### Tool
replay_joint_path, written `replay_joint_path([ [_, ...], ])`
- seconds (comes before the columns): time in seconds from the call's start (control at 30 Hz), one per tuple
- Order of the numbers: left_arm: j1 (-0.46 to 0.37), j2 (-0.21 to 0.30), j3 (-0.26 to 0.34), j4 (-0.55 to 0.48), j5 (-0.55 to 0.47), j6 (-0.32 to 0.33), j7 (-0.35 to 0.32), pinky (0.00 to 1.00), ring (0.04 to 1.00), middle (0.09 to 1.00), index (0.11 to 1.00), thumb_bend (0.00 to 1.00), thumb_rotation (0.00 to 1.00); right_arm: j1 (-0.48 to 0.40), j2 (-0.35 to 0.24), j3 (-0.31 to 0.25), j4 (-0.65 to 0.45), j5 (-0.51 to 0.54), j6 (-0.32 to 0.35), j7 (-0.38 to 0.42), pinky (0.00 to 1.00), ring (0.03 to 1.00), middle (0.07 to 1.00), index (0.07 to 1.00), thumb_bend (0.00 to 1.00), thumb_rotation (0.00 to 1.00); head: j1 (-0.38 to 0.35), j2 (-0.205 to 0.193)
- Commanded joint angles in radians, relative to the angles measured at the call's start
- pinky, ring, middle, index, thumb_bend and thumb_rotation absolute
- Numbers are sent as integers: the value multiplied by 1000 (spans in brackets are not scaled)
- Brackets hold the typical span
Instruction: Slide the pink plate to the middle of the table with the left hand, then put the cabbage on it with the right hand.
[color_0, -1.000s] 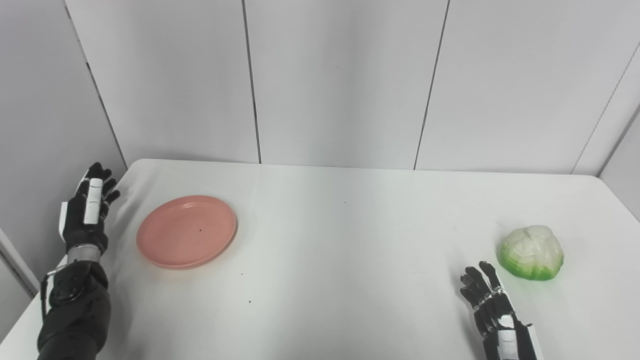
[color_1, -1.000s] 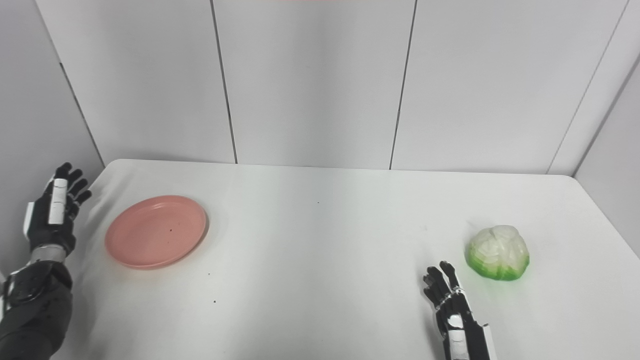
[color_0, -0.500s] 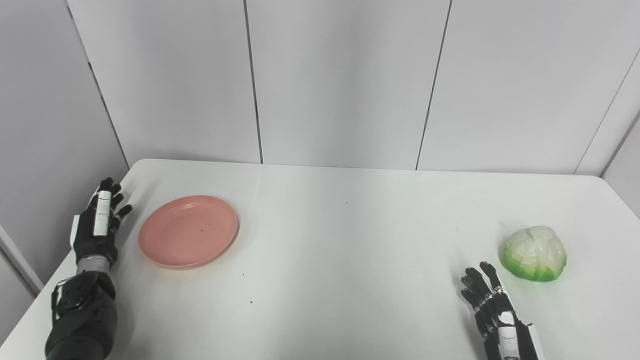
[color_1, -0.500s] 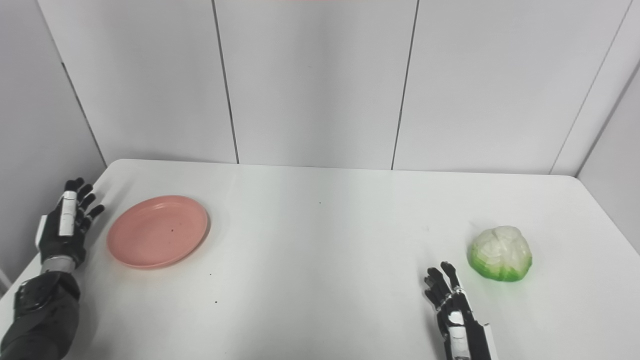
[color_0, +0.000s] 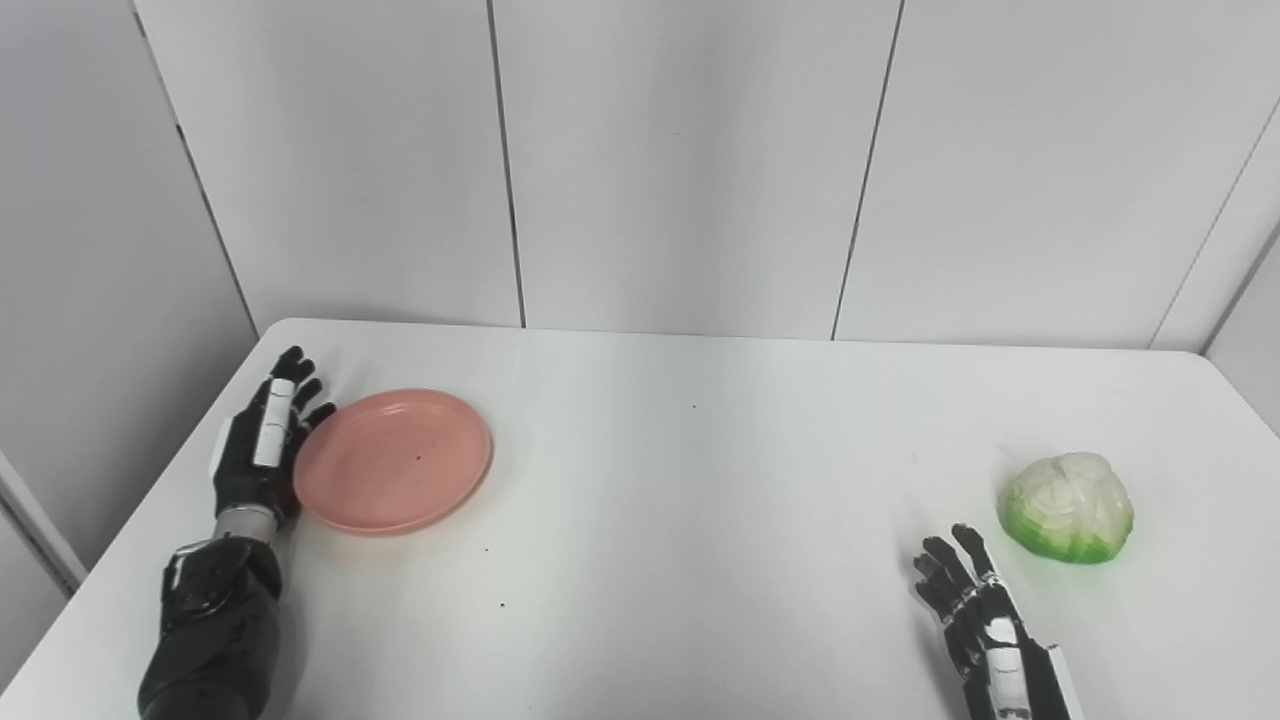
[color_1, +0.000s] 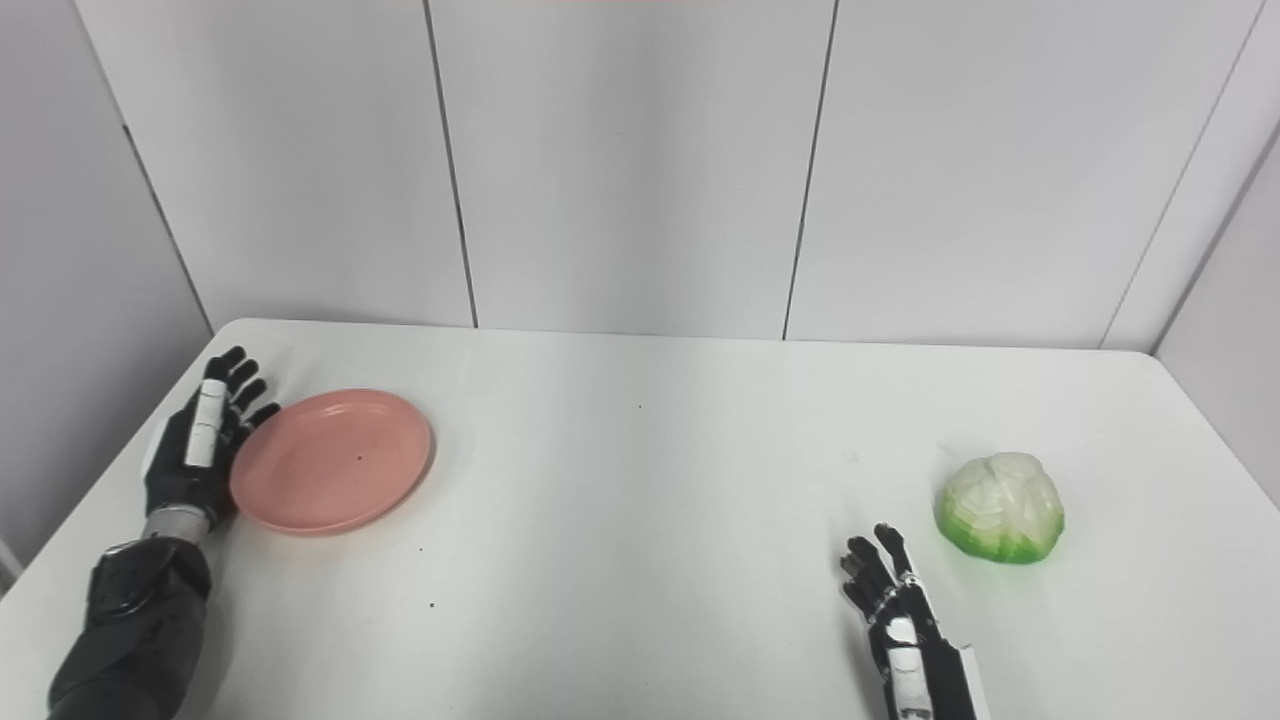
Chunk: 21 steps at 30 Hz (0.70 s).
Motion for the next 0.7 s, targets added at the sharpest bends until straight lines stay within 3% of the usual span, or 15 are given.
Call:
replay_joint_path([
  [0.0, -18, 18, 6, -63, -23, 51, -15, 866, 951, 930, 880, 918, 787, 76, 4, 15, -13, -4, 25, -3, 915, 890, 885, 927, 862, 927, -3, 3],
  [0.2, 5, 11, -5, -143, -34, 125, -32, 851, 959, 934, 884, 927, 791, 78, 3, 23, -27, -6, 38, -8, 919, 894, 888, 932, 853, 933, -7, 11],
  [0.4, 32, -6, -14, -212, -40, 165, -44, 898, 974, 952, 905, 936, 783, 81, 6, 28, -40, -8, 51, -17, 918, 892, 886, 929, 853, 933, -12, 17],
  [0.53, 48, -29, -26, -256, -31, 180, -21, 888, 965, 945, 903, 958, 782, 81, 12, 32, -46, -19, 57, -25, 905, 886, 882, 927, 855, 933, -25, 20],
  [0.67, 62, -90, -30, -338, -20, 224, 44, 875, 953, 944, 895, 965, 809, 79, 21, 39, -51, -27, 61, -36, 897, 882, 879, 930, 858, 927, -36, 19],
])
